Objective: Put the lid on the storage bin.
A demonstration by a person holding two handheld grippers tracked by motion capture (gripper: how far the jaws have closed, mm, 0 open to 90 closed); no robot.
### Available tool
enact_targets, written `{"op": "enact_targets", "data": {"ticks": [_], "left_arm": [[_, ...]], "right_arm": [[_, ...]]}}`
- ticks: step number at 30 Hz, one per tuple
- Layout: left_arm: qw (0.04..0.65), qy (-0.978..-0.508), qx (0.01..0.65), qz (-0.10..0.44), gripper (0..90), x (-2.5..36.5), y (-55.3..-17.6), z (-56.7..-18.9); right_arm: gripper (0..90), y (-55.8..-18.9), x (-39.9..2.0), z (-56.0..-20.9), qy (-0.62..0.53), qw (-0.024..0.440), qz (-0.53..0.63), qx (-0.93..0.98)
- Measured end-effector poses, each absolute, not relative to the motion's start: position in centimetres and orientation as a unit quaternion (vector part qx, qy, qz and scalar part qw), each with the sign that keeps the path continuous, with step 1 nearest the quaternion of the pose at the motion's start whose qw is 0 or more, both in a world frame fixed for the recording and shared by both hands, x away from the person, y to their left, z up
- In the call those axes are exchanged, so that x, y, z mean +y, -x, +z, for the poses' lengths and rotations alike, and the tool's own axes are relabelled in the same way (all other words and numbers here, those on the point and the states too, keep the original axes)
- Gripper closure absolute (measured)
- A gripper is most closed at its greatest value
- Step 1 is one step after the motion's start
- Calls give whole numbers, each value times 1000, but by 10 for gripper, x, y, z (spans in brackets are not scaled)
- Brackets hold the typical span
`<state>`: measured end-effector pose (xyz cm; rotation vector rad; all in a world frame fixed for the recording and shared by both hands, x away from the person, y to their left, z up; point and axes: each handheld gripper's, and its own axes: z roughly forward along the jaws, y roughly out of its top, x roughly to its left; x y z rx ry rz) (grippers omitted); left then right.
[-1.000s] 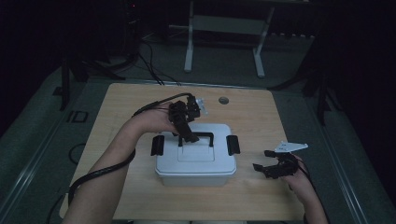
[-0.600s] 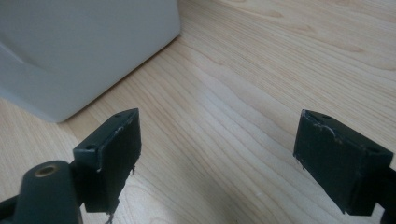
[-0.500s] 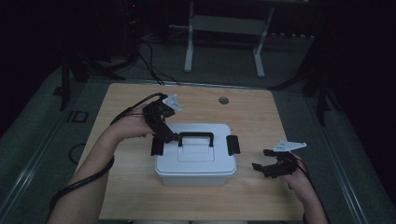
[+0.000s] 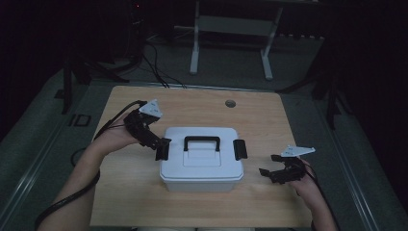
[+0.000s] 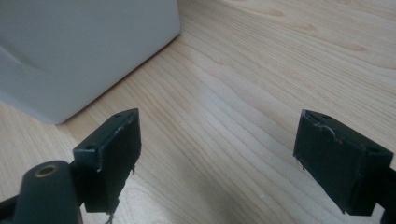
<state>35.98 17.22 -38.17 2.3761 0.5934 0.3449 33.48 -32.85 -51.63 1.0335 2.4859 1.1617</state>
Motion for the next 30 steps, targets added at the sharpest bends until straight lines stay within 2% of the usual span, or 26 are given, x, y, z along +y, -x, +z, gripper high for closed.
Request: {"op": "enact_targets", "data": {"ticks": [10, 30], "left_arm": [[352, -881, 274, 159, 80, 212, -350, -403], [388, -840, 348, 147, 80, 264, -324, -475]], "right_arm": [[148, -335, -327, -518, -356, 105, 398, 839], [147, -333, -329, -527, -369, 112, 402, 830]]}}
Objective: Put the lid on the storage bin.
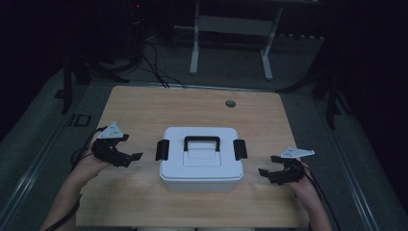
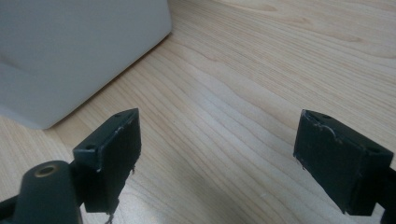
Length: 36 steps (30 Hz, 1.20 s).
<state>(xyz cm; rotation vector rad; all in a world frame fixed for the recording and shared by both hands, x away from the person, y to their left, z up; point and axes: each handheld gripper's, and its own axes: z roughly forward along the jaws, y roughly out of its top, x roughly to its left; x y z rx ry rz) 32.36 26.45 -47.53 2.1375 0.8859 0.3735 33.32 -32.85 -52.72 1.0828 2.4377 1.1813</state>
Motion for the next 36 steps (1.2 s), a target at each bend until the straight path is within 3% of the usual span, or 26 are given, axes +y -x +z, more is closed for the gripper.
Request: {"op": "enact_targets", "data": {"ticks": [18, 36], "left_arm": [[400, -796, 417, 180, 80, 281, -286, -539], [398, -735, 469, 284, 80, 285, -259, -559]], "right_arm": [[147, -321, -332, -541, -387, 127, 410, 816], [143, -306, -337, -550, -454, 211, 415, 760]]}}
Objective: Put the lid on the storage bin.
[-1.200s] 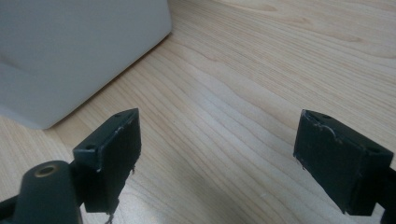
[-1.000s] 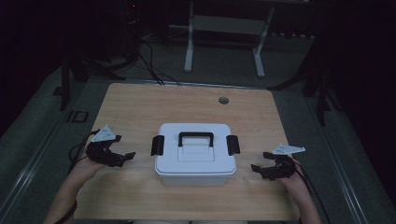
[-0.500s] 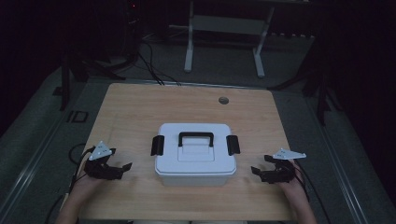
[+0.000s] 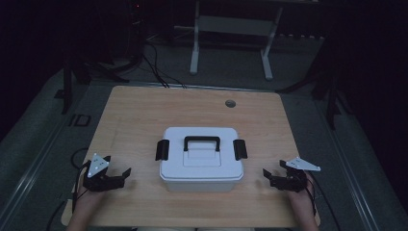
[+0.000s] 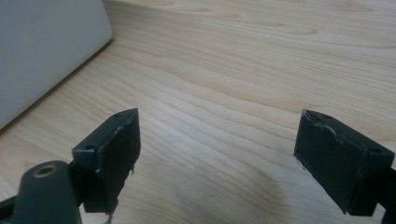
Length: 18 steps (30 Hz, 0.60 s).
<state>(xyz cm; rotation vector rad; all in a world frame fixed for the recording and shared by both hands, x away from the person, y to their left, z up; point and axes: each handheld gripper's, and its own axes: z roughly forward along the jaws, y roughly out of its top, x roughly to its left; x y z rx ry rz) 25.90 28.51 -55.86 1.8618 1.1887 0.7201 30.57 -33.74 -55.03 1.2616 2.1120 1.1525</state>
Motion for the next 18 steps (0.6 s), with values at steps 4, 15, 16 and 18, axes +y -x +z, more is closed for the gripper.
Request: {"op": "enact_targets", "data": {"ticks": [4, 15, 16, 18], "left_arm": [[412, -722, 475, 289, 80, 287, -254, -559], [438, -703, 479, 290, 80, 291, -250, -560], [436, -702, 480, 292, 80, 291, -250, -560], [437, -701, 482, 292, 80, 292, -250, -560]], "right_arm": [[143, -305, -341, -551, -465, 219, 418, 749], [143, -306, -338, -553, -459, 229, 406, 756], [143, -307, -338, -553, -459, 228, 404, 758], [142, -306, -338, -553, -460, 228, 405, 757]]}}
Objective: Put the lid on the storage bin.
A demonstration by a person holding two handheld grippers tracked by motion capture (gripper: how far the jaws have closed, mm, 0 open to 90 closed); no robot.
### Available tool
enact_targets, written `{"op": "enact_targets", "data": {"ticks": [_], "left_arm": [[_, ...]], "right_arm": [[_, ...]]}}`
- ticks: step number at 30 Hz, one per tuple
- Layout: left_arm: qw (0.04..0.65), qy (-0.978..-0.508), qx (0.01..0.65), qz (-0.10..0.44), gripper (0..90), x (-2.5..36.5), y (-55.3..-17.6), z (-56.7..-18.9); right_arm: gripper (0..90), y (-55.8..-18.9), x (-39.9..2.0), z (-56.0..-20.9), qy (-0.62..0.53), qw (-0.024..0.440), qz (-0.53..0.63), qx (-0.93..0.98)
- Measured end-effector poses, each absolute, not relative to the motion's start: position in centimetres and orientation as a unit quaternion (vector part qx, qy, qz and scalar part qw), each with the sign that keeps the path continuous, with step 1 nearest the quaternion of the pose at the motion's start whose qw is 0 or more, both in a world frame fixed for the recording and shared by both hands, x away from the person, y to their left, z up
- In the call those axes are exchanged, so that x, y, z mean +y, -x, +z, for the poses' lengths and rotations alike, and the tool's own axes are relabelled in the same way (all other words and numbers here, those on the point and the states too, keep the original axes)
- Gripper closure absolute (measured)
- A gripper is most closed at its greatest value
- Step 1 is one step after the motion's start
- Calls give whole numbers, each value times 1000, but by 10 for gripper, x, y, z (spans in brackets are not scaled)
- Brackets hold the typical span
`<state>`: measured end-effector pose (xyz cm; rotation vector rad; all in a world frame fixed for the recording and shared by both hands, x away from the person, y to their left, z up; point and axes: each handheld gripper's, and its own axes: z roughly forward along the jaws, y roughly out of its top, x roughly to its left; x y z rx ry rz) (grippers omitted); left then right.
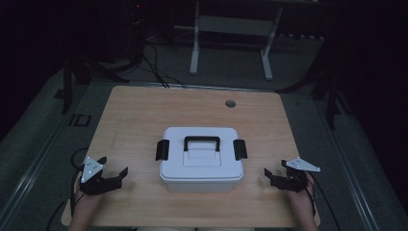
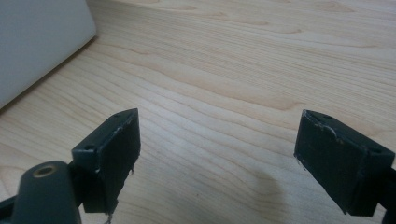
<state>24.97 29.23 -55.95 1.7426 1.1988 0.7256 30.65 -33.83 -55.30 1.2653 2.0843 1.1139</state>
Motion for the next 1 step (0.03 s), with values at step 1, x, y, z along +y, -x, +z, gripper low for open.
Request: {"op": "enact_targets", "data": {"ticks": [1], "left_arm": [[439, -700, 482, 291, 80, 293, -250, -560]], "right_arm": [[142, -307, -339, -553, -460, 226, 406, 757]]}}
